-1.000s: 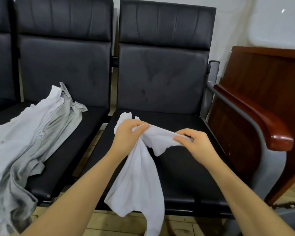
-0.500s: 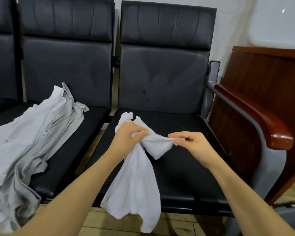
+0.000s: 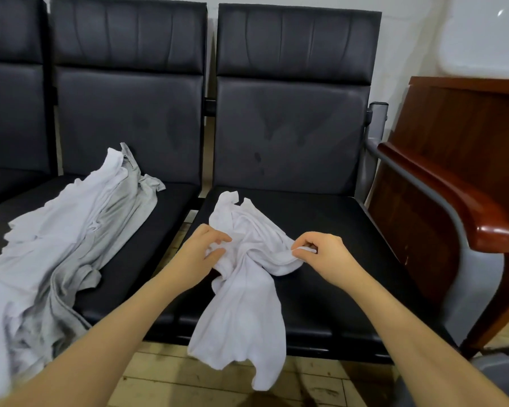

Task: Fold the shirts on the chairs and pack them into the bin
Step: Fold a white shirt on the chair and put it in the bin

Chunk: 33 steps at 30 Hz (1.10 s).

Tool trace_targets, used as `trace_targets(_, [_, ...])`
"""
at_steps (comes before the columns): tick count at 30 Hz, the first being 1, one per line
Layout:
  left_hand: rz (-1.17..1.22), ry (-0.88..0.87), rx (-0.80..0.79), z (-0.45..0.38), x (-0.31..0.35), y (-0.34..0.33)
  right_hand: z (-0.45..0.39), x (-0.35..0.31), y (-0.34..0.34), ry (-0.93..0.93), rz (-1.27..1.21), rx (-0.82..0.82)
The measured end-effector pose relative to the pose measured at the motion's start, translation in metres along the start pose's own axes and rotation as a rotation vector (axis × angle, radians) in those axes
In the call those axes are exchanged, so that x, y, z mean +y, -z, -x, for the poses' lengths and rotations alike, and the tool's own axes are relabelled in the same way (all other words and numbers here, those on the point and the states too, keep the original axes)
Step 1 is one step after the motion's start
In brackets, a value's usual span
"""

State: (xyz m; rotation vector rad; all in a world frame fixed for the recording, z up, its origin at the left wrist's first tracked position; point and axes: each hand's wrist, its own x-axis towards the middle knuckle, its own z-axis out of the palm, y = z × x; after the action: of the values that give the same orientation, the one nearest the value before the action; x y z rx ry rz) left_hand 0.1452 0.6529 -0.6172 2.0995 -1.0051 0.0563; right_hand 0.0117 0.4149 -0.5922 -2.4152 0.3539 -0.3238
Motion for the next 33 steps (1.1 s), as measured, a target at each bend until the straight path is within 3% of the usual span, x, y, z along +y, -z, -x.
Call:
trace_targets(6, [-0.042,0.013,-0.055,0.03,-0.026,0.007,0.002,-0.009,-0.008,0.028,-0.002,-0.02])
trace_targets(14, [-0.217,-0.168,0.064,0.058,-0.043,0.015,0.002,-0.016,-0.017,0.046,-0.016,-0.021])
trace_targets(23, [-0.218,-0.054,-0.027,0.058,-0.04,0.017,0.003,-0.028,-0.027,0.019,0.024,-0.033])
trace_targets(30, [-0.634,-0.14,-0.02,0.054,-0.028,0.016,0.01,-0.035,-0.016,0.017,0.137,0.044])
trace_targets(33, [-0.565,-0.144,0.071,0.05,-0.01,0.023,0.016,-0.037,-0.008,0.036,0.133,0.099])
